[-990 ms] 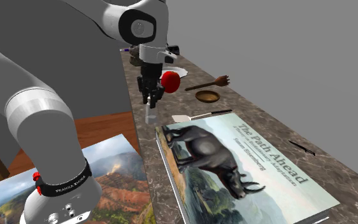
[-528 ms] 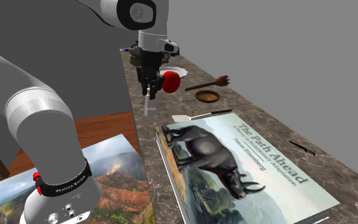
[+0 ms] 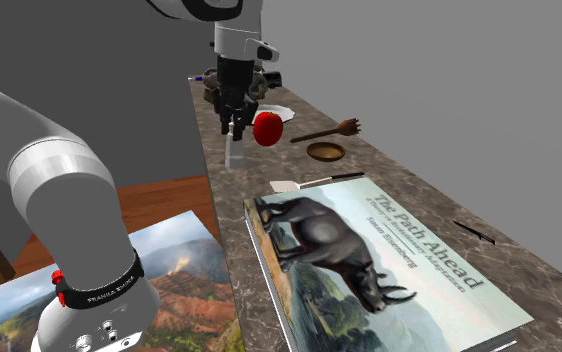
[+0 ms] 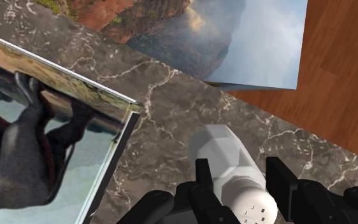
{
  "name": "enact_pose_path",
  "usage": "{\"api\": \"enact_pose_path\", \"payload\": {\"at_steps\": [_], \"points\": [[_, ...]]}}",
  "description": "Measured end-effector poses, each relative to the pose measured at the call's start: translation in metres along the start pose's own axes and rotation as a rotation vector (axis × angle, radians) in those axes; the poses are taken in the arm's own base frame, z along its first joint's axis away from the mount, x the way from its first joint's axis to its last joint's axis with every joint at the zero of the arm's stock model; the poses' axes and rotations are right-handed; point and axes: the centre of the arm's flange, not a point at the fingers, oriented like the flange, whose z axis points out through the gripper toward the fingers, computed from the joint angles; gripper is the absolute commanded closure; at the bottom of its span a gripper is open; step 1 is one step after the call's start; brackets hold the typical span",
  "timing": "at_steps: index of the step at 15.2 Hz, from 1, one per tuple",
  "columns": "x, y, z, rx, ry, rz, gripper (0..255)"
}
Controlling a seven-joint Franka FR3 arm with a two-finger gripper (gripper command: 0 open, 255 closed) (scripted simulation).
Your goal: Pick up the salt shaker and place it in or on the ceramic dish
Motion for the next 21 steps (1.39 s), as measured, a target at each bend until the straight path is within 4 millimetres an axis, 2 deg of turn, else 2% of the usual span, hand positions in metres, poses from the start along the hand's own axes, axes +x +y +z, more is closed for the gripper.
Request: {"api": "enact_pose_path", "payload": {"at_steps": [2,5,16,21], "points": [[-0.001,-0.001,-0.009,0.000,0.000,0.000,255],[0.024,0.000,-0.018,0.000,0.000,0.000,255],[0.162,0.014,-0.055,0.000,-0.001,0.000,255],[0.228,0.014,-0.071,0.000,0.000,0.000,255]]}}
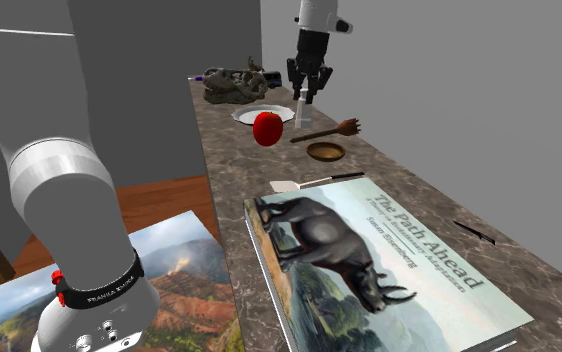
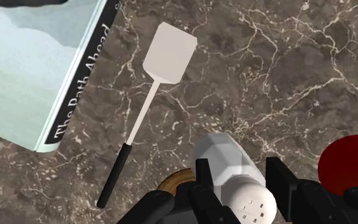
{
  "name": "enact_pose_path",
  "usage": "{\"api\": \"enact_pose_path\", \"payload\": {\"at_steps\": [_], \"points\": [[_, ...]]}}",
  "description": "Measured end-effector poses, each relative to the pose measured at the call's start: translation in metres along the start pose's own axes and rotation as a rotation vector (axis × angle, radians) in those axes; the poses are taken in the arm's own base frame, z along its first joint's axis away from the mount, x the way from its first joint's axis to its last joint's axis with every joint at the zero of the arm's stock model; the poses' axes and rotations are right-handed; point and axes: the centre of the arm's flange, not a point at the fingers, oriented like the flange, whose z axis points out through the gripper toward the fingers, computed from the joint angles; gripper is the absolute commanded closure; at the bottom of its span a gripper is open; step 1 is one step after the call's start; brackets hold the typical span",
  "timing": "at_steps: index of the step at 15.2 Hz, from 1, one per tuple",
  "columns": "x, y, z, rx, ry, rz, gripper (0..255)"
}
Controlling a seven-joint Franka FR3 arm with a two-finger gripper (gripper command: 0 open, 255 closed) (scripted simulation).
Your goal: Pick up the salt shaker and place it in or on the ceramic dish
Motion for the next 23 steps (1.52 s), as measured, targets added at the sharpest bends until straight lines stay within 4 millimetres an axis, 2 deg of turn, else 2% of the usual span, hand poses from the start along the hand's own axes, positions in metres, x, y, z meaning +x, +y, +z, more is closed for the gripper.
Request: {"api": "enact_pose_path", "payload": {"at_steps": [7,8,11,23], "points": [[0.092,0.006,-0.020,0.000,0.000,0.000,255],[0.099,0.007,-0.019,0.000,0.000,0.000,255],[0.107,0.010,-0.008,0.000,-0.001,0.001,255],[0.115,0.016,0.054,0.000,-0.001,0.001,255]]}}
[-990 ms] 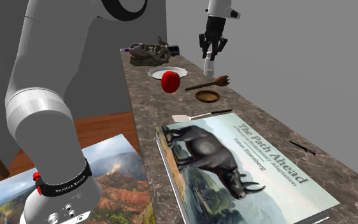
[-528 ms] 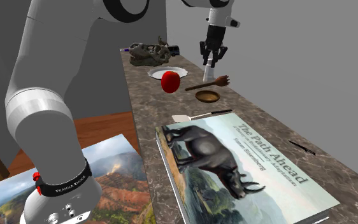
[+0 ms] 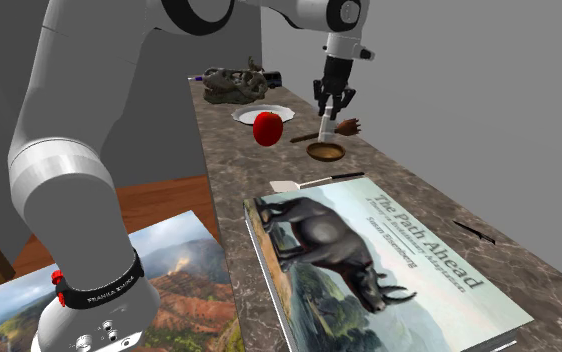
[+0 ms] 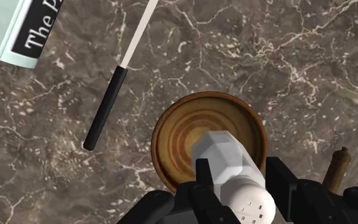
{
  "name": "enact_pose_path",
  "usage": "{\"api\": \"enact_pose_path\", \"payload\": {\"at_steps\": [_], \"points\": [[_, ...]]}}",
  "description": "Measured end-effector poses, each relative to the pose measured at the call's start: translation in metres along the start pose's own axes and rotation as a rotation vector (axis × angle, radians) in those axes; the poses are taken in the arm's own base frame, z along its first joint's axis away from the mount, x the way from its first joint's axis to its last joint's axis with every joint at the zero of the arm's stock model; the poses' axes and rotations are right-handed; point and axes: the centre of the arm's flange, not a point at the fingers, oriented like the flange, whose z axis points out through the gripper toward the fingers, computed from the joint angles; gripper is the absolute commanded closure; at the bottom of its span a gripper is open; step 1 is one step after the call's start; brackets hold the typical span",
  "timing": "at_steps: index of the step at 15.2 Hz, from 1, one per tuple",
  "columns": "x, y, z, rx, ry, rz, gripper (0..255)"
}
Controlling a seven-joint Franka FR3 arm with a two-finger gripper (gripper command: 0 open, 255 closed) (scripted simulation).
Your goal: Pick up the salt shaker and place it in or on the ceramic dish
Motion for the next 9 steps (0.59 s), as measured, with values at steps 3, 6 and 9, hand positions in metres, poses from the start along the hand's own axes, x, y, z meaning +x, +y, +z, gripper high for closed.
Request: {"api": "enact_pose_path", "payload": {"at_steps": [3,6,9], "points": [[0.002,0.001,0.016,0.000,0.000,0.000,255],[0.003,0.001,0.027,0.000,0.000,0.000,255],[0.004,0.001,0.029,0.000,0.000,0.000,255]]}}
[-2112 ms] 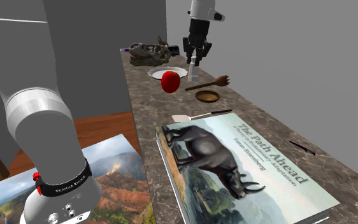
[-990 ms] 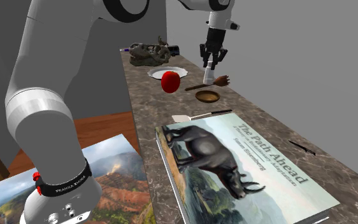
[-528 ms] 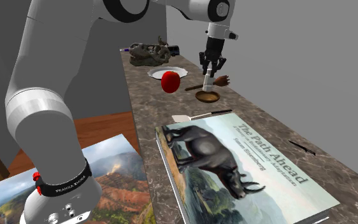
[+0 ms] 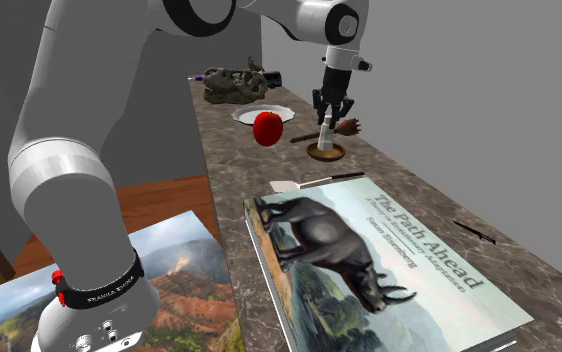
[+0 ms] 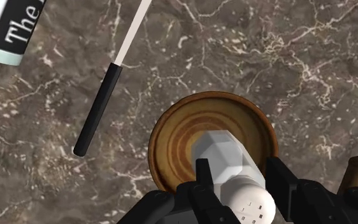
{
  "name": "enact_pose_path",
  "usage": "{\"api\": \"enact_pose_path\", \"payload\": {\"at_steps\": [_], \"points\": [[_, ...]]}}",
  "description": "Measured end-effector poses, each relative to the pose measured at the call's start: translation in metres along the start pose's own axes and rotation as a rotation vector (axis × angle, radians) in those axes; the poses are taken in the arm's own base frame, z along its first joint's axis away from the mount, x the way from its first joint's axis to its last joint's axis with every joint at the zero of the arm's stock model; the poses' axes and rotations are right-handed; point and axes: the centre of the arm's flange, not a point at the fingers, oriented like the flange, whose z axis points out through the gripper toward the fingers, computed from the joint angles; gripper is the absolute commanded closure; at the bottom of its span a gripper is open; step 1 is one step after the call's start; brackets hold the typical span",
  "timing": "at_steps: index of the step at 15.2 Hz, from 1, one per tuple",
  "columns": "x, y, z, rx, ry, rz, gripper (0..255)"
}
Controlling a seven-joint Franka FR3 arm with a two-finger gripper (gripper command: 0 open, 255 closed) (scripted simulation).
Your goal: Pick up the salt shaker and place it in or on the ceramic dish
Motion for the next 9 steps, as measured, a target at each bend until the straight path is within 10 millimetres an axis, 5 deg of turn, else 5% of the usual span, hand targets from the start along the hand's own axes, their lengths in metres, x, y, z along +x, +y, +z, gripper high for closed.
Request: {"api": "enact_pose_path", "payload": {"at_steps": [2,3,9], "points": [[0.0001,0.0000,0.0001,0.000,0.000,0.000,255],[0.0001,0.0000,0.0001,0.000,0.000,0.000,0],[0.0001,0.0000,0.0001,0.000,0.000,0.000,0]]}}
